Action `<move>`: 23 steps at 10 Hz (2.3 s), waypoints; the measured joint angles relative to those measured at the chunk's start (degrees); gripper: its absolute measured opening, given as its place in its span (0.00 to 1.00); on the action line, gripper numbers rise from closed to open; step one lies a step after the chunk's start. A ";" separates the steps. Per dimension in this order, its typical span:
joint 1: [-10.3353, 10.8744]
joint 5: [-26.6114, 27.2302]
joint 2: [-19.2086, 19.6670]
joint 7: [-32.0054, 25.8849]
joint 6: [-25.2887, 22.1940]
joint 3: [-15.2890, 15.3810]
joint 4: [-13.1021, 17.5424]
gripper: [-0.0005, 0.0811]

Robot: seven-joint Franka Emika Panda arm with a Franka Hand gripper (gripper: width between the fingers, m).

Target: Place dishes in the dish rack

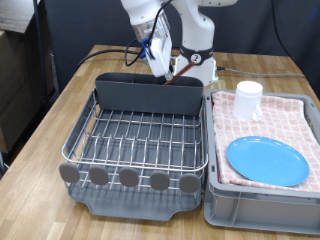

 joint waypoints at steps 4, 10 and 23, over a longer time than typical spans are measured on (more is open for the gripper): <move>-2.03 -10.30 0.05 15.79 1.34 7.04 0.00 0.91; -3.68 -19.52 -2.00 30.10 1.24 14.54 1.31 0.99; 4.68 -22.65 -1.41 9.28 1.27 19.39 11.37 0.99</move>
